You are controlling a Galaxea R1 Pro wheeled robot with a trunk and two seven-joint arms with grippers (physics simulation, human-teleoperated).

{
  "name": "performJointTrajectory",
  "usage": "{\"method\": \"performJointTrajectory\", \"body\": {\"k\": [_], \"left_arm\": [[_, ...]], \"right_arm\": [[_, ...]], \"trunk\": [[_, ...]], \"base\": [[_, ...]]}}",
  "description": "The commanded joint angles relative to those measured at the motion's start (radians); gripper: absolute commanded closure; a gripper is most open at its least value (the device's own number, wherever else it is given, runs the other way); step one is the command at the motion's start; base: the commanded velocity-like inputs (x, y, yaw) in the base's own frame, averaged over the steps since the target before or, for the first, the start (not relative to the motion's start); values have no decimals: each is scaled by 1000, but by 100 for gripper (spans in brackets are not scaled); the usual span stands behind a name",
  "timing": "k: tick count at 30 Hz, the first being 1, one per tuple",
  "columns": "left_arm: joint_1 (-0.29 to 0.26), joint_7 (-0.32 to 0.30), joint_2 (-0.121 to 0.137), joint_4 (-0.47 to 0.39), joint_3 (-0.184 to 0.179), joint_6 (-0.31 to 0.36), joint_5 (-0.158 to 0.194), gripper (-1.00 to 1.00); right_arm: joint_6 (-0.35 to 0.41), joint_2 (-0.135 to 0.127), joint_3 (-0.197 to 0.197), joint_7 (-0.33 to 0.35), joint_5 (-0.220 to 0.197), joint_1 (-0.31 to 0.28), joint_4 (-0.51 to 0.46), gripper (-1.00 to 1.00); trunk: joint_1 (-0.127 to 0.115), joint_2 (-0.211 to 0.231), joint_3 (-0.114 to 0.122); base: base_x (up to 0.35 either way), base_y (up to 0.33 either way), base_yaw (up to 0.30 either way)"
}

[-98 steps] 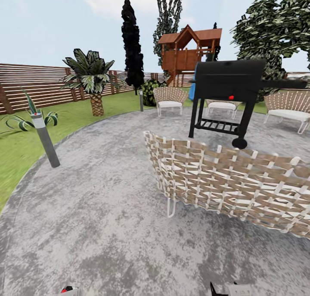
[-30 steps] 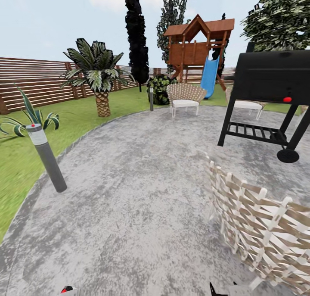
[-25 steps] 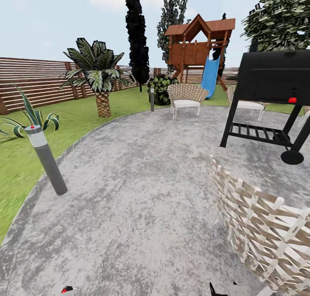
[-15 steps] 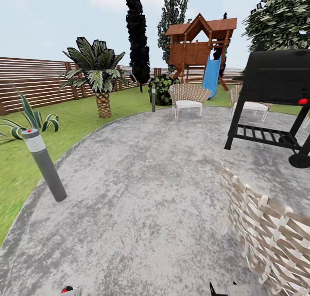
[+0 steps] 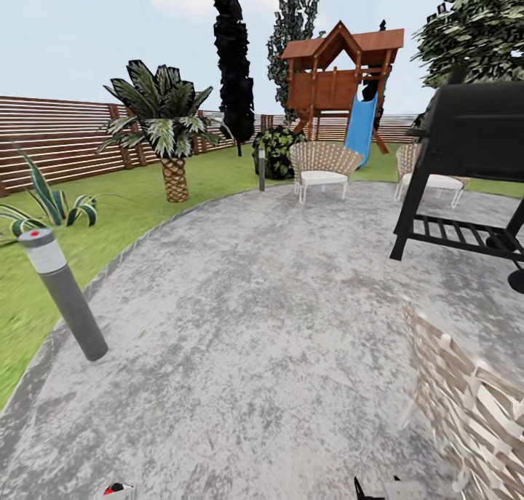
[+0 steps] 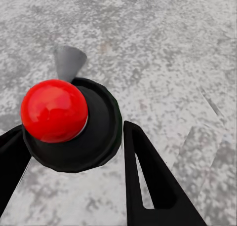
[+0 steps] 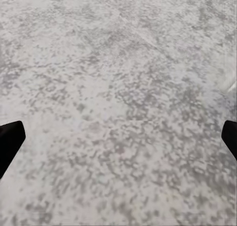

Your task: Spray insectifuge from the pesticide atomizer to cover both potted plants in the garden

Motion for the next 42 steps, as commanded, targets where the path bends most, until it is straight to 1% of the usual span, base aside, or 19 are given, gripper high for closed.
{"method": "performJointTrajectory", "body": {"k": [1, 18, 26, 35, 42], "left_arm": [[-1, -5, 0, 1, -1, -3, 10, 100], [-1, -5, 0, 1, 0, -3, 10, 100], [-1, -5, 0, 1, 0, -3, 10, 100], [-1, -5, 0, 1, 0, -3, 10, 100], [-1, -5, 0, 1, 0, -3, 10, 100]], "right_arm": [[-3, 0, -2, 0, 2, -1, 1, -100], [-3, 0, -2, 0, 2, -1, 1, -100], [-3, 0, -2, 0, 2, -1, 1, -100], [-3, 0, -2, 0, 2, -1, 1, -100], [-3, 0, -2, 0, 2, -1, 1, -100]], "trunk": [[0, 0, -1], [0, 0, 0], [0, 0, 8], [0, 0, 11], [0, 0, 20]], "base": [[334, 91, 0], [335, 91, 0], [335, 97, -19], [335, 100, -2], [336, 47, 0]]}}
